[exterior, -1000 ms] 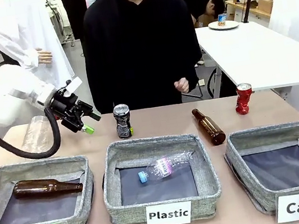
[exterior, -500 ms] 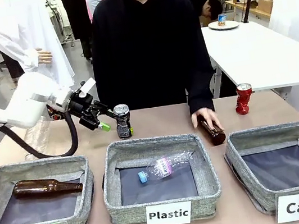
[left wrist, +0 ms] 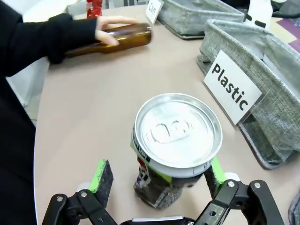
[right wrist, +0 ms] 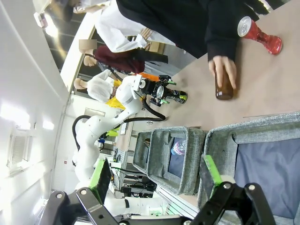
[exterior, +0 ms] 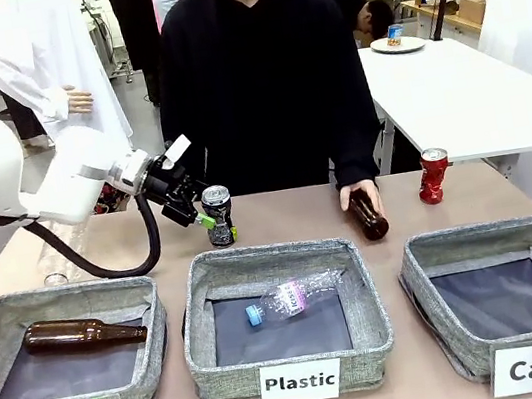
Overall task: Sort the can waste into the basket.
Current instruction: Pick up the can waste from the table and place it in the right Fabric basket.
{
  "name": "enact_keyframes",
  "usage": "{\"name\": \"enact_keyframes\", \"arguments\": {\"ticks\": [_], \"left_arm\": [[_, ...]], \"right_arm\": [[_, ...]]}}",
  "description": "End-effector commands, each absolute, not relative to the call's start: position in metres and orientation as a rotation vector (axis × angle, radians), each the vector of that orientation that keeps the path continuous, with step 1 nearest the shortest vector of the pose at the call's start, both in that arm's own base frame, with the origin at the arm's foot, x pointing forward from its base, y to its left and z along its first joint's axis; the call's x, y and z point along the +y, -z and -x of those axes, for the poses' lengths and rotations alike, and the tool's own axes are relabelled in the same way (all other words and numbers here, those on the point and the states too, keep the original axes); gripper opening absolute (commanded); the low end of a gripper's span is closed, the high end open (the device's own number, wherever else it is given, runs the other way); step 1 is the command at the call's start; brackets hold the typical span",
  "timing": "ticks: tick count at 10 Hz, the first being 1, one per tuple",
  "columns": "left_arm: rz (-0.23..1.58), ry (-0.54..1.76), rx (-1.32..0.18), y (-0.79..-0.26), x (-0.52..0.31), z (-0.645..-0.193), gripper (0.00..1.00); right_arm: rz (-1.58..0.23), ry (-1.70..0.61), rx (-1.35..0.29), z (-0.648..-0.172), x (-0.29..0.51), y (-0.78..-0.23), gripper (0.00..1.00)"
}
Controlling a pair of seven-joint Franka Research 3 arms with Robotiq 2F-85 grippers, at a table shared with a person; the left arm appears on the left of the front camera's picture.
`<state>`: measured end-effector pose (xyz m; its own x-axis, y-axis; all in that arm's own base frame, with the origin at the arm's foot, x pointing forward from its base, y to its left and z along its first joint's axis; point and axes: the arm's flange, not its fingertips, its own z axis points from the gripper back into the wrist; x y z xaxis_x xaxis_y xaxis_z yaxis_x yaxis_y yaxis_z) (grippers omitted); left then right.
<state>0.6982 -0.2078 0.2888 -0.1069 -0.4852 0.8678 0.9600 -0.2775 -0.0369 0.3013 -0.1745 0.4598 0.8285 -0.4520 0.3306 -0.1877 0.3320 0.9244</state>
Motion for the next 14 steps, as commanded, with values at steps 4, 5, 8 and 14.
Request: {"name": "enact_keyframes", "arguments": {"ticks": [4, 5, 8, 14], "left_arm": [[0.997, 1.690, -0.712, -0.291, -0.209, -0.704, 0.00], [1.000, 1.692, -0.718, -0.291, -0.208, -0.703, 0.00], [1.005, 1.706, -0.741, -0.307, -0.188, -0.685, 0.00], [0.868, 1.584, -0.735, -0.409, -0.056, -0.579, 0.00]], "right_arm": [[-1.256, 0.171, -0.645, -0.304, -0.174, -0.460, 1.00], [-1.256, 0.171, -0.645, -0.304, -0.174, -0.460, 1.00], [-1.256, 0.171, -0.645, -0.304, -0.174, -0.460, 1.00], [-1.256, 0.171, -0.645, -0.304, -0.174, -0.460, 1.00]]}}
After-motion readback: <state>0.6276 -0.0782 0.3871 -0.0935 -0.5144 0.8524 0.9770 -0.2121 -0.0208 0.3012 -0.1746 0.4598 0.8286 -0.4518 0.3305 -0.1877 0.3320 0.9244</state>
